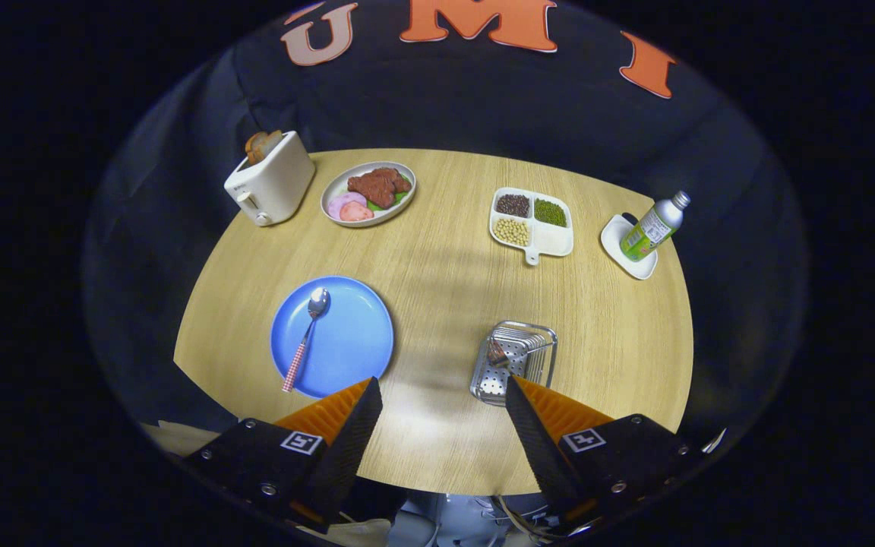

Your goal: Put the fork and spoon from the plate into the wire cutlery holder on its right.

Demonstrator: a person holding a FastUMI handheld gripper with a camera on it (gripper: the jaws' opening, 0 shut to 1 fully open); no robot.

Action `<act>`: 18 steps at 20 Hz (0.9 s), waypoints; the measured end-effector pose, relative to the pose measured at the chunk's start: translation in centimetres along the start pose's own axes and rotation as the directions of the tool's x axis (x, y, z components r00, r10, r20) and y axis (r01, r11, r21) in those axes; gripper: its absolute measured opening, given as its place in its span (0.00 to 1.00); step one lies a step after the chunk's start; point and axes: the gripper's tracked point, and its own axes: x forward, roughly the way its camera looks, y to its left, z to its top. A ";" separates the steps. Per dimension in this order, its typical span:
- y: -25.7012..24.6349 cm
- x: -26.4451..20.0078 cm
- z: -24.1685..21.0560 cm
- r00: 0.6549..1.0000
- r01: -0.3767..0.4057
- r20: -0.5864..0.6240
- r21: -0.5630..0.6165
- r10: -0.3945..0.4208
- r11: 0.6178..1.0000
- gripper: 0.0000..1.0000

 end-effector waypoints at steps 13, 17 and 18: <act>14.0 2.4 0.7 0.971 -0.056 0.235 0.055 0.042 0.997 0.99; 17.3 4.7 0.4 0.954 -0.043 0.298 0.026 0.033 0.999 0.99; 18.0 5.2 0.3 0.949 -0.039 0.314 0.015 0.032 0.999 0.99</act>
